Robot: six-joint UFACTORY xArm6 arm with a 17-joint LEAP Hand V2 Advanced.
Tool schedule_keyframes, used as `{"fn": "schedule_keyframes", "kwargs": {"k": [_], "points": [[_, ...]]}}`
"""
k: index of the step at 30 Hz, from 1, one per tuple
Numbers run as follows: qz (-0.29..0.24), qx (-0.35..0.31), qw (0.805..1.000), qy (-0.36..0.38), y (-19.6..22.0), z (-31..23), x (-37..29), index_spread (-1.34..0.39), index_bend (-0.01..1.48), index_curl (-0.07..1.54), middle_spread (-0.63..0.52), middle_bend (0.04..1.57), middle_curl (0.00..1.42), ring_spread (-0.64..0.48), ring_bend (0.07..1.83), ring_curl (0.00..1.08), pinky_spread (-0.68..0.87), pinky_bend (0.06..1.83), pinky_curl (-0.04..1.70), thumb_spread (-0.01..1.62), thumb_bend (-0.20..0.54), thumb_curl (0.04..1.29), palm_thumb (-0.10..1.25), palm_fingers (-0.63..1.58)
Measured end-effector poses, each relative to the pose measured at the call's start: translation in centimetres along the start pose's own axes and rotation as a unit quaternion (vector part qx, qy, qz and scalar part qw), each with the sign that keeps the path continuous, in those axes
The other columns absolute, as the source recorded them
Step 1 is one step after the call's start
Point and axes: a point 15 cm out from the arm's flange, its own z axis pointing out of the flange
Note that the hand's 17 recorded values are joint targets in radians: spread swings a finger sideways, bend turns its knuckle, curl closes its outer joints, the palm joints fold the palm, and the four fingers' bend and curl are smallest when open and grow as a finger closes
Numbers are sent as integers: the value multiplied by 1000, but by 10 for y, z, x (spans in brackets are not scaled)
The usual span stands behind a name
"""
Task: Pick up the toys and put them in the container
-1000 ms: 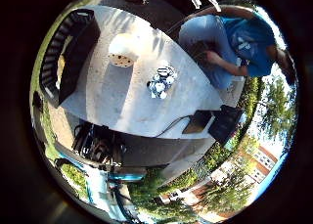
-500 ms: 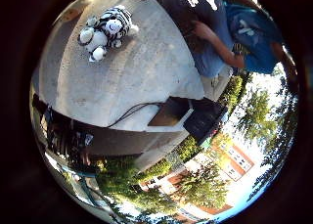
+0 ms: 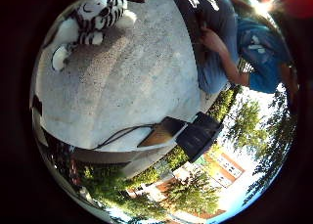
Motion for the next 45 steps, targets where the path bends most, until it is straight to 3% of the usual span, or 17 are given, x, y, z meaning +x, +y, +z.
{"fn": "schedule_keyframes", "kwargs": {"k": [7, 12, 15, 18, 21, 23, 31, 39, 45], "points": [[1, 6, 994, 108, -16, 10, 30, -204, 184, 259, 11, 181, 315, 238, 340, 334, 404, 334, 295, 1083, -35, 383, 727, 181], [-10, 8, 994, 111, -25, 19, 21, -186, 272, 305, -27, 178, 318, 229, 362, 337, 392, 281, 271, 1079, -29, 376, 729, 331], [-20, 14, 994, 110, -31, 25, 15, -221, 279, 325, -89, 260, 351, 211, 437, 355, 380, 233, 245, 1071, -24, 378, 748, 526], [-30, 16, 993, 109, -33, 26, 14, -283, 193, 314, -140, 398, 408, 139, 607, 407, 349, 236, 231, 1064, -19, 382, 784, 777], [-39, 35, 993, 110, -39, 26, 18, -363, 84, 254, -170, 584, 509, 98, 856, 505, 343, 416, 281, 1050, -15, 400, 838, 1033], [-33, 45, 992, 109, -32, 27, 31, -427, 82, 213, -192, 702, 586, 66, 1002, 583, 353, 579, 356, 1041, -16, 414, 866, 1085], [-31, 48, 994, 88, -17, 1, 40, -681, 297, 165, -214, 1042, 810, -24, 1203, 724, 331, 1130, 629, 1057, 0, 463, 960, 1167], [-14, 59, 998, -35, 19, -54, 12, -888, 447, 158, -203, 1160, 912, -71, 1288, 787, 274, 1298, 769, 1122, 2, 539, 1065, 1051], [-16, 61, 995, -83, 69, -110, 4, -1010, 530, 152, -196, 1191, 956, -89, 1320, 817, 241, 1332, 835, 1136, -17, 587, 1048, 1002]]}}
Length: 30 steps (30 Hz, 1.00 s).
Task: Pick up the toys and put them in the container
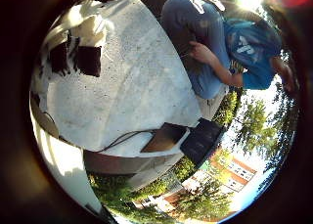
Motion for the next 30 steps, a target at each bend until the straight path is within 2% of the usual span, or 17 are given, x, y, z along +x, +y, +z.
{"fn": "schedule_keyframes", "kwargs": {"k": [5, 9, 16, 22, 30], "points": [[-5, 36, 999, -21, 21, -60, -35, -1095, 591, 147, -192, 1208, 987, -97, 1345, 833, 222, 1346, 879, 1141, -14, 622, 1036, 968], [-29, 58, 998, -22, 30, -115, -80, -1147, 629, 143, -189, 1221, 1004, -104, 1358, 844, 212, 1353, 906, 1149, -15, 646, 1025, 947], [-112, 105, 987, -38, 4, -191, -203, -1208, 671, 135, -185, 1236, 1022, -113, 1376, 856, 198, 1361, 942, 1153, -17, 674, 1002, 925], [-153, 112, 980, -58, -31, -213, -299, -1246, 696, 125, -182, 1241, 1032, -117, 1387, 864, 192, 1366, 965, 1153, -16, 695, 986, 910], [-158, 85, 982, -63, -96, -191, -352, -1275, 719, 109, -181, 1245, 1040, -119, 1393, 868, 188, 1364, 984, 1154, -15, 715, 976, 904]]}}
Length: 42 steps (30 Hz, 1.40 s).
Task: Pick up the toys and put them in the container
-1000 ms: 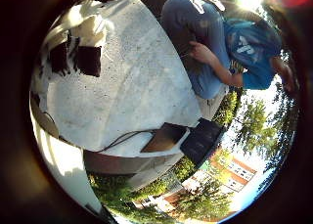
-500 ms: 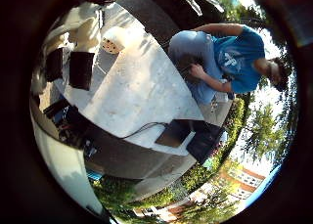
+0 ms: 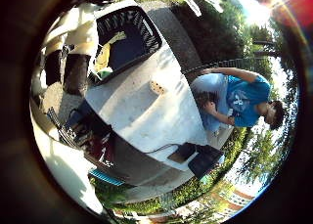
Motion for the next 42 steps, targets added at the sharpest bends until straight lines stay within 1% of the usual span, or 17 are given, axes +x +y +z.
{"fn": "schedule_keyframes", "kwargs": {"k": [2, 4, 7, 8, 10, 12, 13, 14, 16, 17, 18, 20, 25, 28, 31, 37, 42], "points": [[7, -11, 1000, -4, -20, 20, 2, -1281, 732, 106, -180, 1248, 1042, -120, 1387, 870, 184, 1359, 991, 1158, -22, 715, 954, 896], [15, -16, 1000, -5, -40, 36, 9, -1285, 744, 103, -181, 1253, 1046, -121, 1388, 872, 183, 1346, 1000, 1168, -36, 704, 897, 872], [23, -17, 1000, -10, -64, 54, 17, -1291, 745, 94, -182, 1240, 1049, -114, 1402, 874, 183, 1324, 1013, 1201, -27, 675, 856, 806], [26, -18, 999, -13, -70, 60, 19, -1280, 748, 92, -182, 1225, 1049, -106, 1409, 868, 188, 1309, 1012, 1210, -23, 658, 856, 796], [30, -22, 999, -18, -78, 71, 22, -1212, 798, 123, -171, 1169, 1021, -70, 1359, 829, 205, 1254, 989, 1225, -25, 619, 850, 819], [30, -26, 999, -20, -81, 79, 23, -1073, 838, 166, -148, 1077, 968, -22, 1261, 783, 231, 1174, 971, 1226, -28, 586, 841, 736], [29, -30, 999, -21, -83, 84, 22, -951, 876, 202, -142, 967, 927, -10, 1219, 773, 240, 1110, 975, 1225, -28, 571, 837, 591], [28, -31, 999, -19, -83, 85, 23, -907, 886, 215, -139, 944, 916, -3, 1207, 768, 244, 1091, 974, 1225, -28, 563, 834, 563], [27, -39, 999, -19, -81, 88, 23, -654, 801, 223, -113, 691, 816, 47, 1114, 731, 277, 1013, 951, 1203, -35, 538, 814, 126], [26, -40, 999, -19, -80, 88, 22, -569, 767, 226, -97, 613, 767, 81, 1065, 701, 298, 962, 925, 1191, -37, 527, 803, 15], [25, -42, 999, -20, -80, 89, 21, -510, 702, 214, -71, 502, 703, 117, 1000, 654, 322, 946, 886, 1178, -36, 519, 797, -91], [26, -42, 999, -21, -78, 88, 22, -471, 577, 186, -24, 357, 606, 177, 836, 548, 362, 907, 812, 1161, -30, 506, 798, -184], [31, -42, 998, -23, -74, 88, 31, -447, 366, 165, 28, 180, 486, 250, 631, 423, 421, 791, 710, 1118, -30, 483, 794, -134], [40, -45, 998, -26, -66, 87, 40, -442, 302, 172, 41, 151, 442, 271, 569, 387, 439, 728, 662, 1108, -29, 472, 793, -97], [53, -53, 997, -34, -50, 83, 51, -432, 266, 186, 47, 146, 407, 277, 527, 363, 453, 661, 615, 1102, -28, 464, 795, -75], [100, -39, 993, -42, -7, 65, 109, -410, 237, 226, 42, 155, 357, 272, 461, 333, 458, 557, 532, 1096, -28, 451, 798, -11], [139, -49, 989, -10, 41, 60, 171, -359, 228, 254, 35, 167, 339, 263, 429, 320, 454, 494, 475, 1095, -28, 444, 800, 34]]}}
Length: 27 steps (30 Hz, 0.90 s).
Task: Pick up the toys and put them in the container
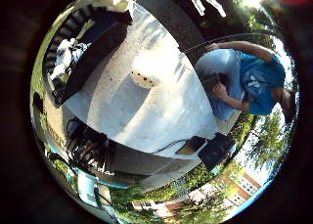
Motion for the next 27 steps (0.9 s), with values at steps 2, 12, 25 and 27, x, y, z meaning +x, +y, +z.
{"fn": "schedule_keyframes", "kwargs": {"k": [2, 12, 25, 27], "points": [[15, -1, 1000, 17, 10, 3, 28, -329, 194, 258, 34, 169, 335, 262, 425, 319, 446, 485, 463, 1098, -31, 440, 789, 34], [79, 5, 994, 74, -9, 81, 94, -167, 155, 237, 119, 189, 331, 275, 443, 320, 448, 482, 408, 1138, -55, 375, 579, 62], [159, 44, 982, 87, -47, 156, 105, 23, 170, 237, 117, 275, 389, 312, 516, 336, 531, 506, 364, 1045, -41, 293, 311, 295], [156, 46, 982, 98, -50, 159, 107, 28, 186, 247, 117, 260, 389, 316, 507, 331, 541, 510, 356, 1038, -36, 292, 311, 317]]}}
